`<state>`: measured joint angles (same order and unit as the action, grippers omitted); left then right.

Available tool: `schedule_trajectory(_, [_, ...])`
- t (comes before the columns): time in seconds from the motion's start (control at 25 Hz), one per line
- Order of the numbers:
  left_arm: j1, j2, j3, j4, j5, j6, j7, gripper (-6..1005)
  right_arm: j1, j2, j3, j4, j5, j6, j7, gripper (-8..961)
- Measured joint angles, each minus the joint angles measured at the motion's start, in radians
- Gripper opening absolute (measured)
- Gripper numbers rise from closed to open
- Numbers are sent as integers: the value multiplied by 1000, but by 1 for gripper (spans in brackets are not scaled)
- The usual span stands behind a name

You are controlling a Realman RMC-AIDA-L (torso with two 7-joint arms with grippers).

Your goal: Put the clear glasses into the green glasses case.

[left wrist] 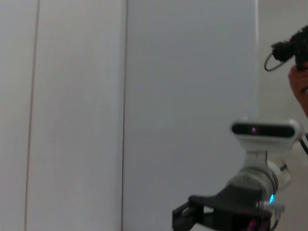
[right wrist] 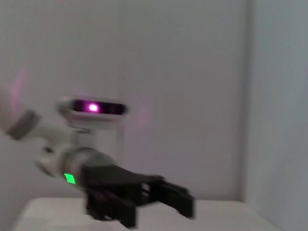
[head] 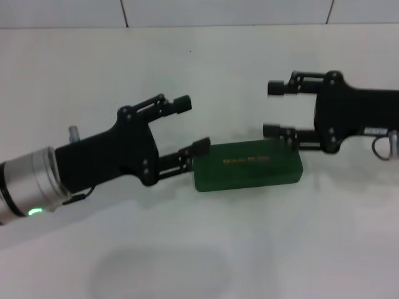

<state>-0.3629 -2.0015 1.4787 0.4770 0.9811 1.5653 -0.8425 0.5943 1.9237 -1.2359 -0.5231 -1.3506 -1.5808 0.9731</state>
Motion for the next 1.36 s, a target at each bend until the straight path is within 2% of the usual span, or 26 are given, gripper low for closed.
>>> schedule_trajectory(0.12, [14,-6,-7,-17,12,-2,45,744,16,9,-1,3,-23,0,1,677])
schedule_trajectory(0.36, [-6,-10,-29,-71,18,-6,71,744,55,30,-4,5,-101,-1,3,674])
schedule_trajectory(0.6, [-7,-12,-30,-75,18,-18,97,744,56,32,0,5,-108,4,-2,673])
schedule_trajectory(0.8, [-9,-23,-54,-75,22,-28,100,744,50,35,1,5,-108,11,-11,673])
schedule_trajectory(1.36, [-15,-26,-72,-99,18,-30,101,744,48,47,-3,5,-110,43,-23,673])
